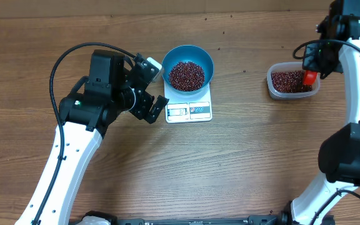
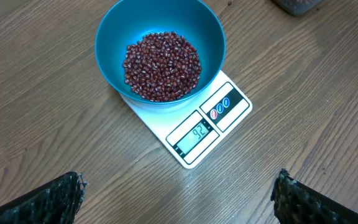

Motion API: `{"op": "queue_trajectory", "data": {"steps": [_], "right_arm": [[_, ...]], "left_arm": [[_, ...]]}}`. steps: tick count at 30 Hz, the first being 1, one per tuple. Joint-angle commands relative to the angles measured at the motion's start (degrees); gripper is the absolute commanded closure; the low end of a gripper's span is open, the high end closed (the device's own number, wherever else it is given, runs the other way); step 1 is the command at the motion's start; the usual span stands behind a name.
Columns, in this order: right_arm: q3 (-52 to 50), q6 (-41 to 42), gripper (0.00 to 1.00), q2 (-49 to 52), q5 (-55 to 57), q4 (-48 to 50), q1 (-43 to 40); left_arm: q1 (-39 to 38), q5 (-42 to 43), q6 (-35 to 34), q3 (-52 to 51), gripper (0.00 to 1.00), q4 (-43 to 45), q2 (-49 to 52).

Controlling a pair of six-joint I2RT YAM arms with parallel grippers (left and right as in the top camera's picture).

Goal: Scoop item into bowl and weigh 150g on scale
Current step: 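Return the scoop to the tub and scoop beans with the right gripper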

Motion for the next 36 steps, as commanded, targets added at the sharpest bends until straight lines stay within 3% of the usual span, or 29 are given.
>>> {"op": "queue_trajectory", "data": {"steps": [1,9,18,36], "right_arm": [[-0.15,0.44,0.96,2.91,2.34,0.07,0.15],[-0.15,0.42,0.96,6.16,1.22,-0.31,0.22],[-0.15,-4.63,0.96,6.21,-11.93,-1.33,0.22],[-0.15,-9.18,0.96,6.21,-24.98,-2.6,0.31]], "left_arm": [[0.24,0.46,-0.35,-0.22,0.01,0.17,0.31],[0.24,0.46,-0.37,-0.22,0.0,0.17,0.31],[0.24,0.46,-0.35,-0.22,0.0,0.17,0.31],[0.24,0.46,-0.35,-0.22,0.01,0.17,0.31]]}}
